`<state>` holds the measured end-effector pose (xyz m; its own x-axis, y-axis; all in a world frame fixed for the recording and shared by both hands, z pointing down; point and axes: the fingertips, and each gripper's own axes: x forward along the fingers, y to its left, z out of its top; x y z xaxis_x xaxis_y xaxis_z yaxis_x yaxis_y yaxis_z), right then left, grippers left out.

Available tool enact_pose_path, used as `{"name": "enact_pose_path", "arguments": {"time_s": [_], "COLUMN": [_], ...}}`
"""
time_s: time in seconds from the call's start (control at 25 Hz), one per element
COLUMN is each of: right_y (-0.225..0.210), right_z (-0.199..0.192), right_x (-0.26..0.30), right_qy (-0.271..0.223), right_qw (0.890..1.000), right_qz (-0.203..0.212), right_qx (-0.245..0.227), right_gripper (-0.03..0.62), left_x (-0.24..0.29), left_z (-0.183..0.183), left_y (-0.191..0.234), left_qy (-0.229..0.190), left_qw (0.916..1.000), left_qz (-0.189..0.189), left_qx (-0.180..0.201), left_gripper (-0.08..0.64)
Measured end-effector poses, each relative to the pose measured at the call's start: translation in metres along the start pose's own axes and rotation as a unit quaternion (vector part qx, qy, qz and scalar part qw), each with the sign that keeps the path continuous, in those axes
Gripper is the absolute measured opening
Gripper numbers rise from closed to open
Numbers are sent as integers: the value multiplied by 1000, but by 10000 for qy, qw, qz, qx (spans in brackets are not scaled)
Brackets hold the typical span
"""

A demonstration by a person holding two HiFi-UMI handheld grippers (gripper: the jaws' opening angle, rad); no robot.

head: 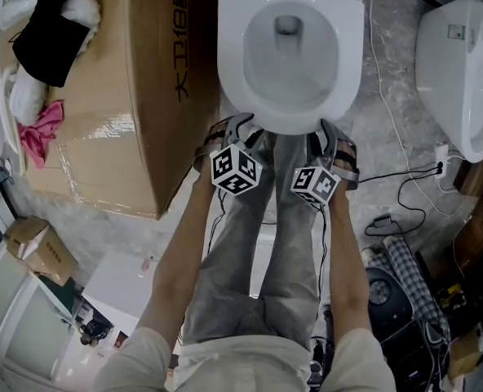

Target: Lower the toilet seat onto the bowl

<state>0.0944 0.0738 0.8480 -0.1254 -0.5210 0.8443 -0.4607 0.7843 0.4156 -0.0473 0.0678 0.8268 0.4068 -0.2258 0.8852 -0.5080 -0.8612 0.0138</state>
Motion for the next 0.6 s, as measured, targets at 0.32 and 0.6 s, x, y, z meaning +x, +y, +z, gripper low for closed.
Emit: {"name": "enact_pose_path", "arguments": {"time_s": [0.32,0.6], "right_y": [10,13], "right_z": [-7,-9], "right_x": [14,19], "right_qy": [97,100], "right_qw": [9997,9995], "right_qz": [233,281], "right_qx": [-20,-56], "right_gripper": [210,209], "left_x": [15,22], "left_z": [-8,-16], "left_y": [0,-2], "left_qy": [169,245], "left_qw": [9998,9996], "left_qz": [-85,-136], "left_qx": [-21,-70], "left_gripper": [199,199]}}
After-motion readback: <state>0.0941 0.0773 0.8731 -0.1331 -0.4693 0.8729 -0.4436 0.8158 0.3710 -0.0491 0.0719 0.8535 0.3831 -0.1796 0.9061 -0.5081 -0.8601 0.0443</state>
